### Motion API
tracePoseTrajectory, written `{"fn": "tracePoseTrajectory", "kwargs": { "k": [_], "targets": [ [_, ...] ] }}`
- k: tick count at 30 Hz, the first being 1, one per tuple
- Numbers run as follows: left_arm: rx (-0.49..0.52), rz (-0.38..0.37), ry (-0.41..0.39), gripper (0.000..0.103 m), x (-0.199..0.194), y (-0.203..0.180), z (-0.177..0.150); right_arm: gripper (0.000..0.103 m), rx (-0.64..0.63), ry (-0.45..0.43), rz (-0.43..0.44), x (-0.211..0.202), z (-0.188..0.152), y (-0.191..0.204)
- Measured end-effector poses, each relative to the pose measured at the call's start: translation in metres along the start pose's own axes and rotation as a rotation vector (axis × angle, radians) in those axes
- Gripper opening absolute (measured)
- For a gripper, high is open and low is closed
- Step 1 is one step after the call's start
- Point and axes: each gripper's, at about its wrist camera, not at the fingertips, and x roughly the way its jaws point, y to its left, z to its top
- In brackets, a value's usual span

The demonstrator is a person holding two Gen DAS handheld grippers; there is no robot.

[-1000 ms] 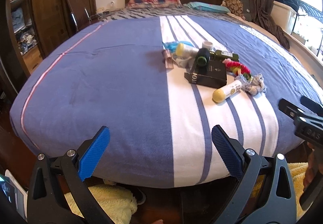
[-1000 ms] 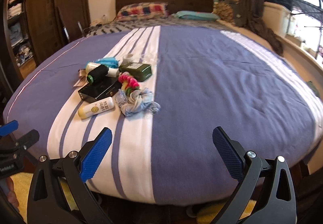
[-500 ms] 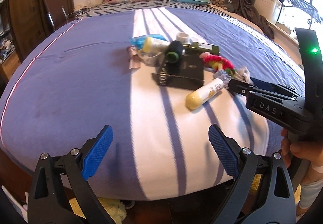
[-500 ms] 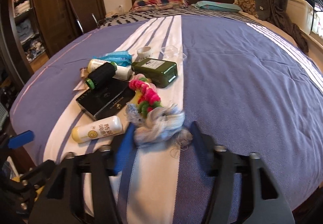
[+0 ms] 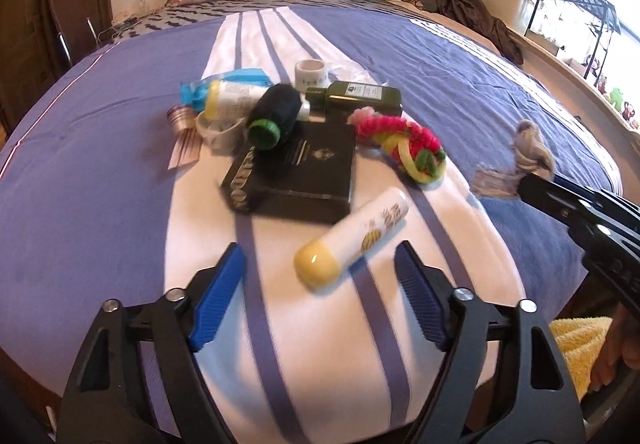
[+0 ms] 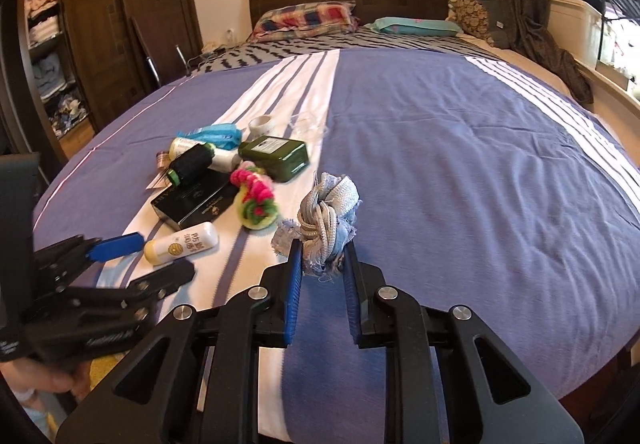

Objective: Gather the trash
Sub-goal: 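Grasp the white-and-yellow tube with the left gripper while the right holds the cloth, then lower both tools to the bin and open both grippers, dropping tube and cloth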

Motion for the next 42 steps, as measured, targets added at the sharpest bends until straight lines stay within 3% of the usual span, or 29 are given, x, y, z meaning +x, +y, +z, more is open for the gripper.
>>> {"fn": "tracePoseTrajectory", "kwargs": {
  "k": [5,11,22,35,42],
  "targets": [
    [0.018,-0.035,-0.006,0.042,0.003,-0.005,0.004,0.02,0.005,0.01,0.007,0.004,-0.004,-0.002],
    [0.026,-0.044,-0.006,0.024,-0.004,-0.008,-0.001,0.02,-0.006,0.015,0.015,0.002,-0.011,0.004],
    [-0.018,-0.053,-0.017,0.02,-0.043,-0.007,-0.038,0.019,-0.028,-0.001,0.029,-0.026,-0.027,0.022],
    [-0.011,-0.034,-0.13,0.02,-0.123,-0.013,-0.07,0.019,-0.043,-0.085,0.019,-0.091,-0.042,0.031],
    [0.0,-0.038,-0.142,0.02,-0.146,-0.021,-0.091,0.019,-0.053,-0.092,0.023,-0.116,-0.061,0.032]
  ]
}}
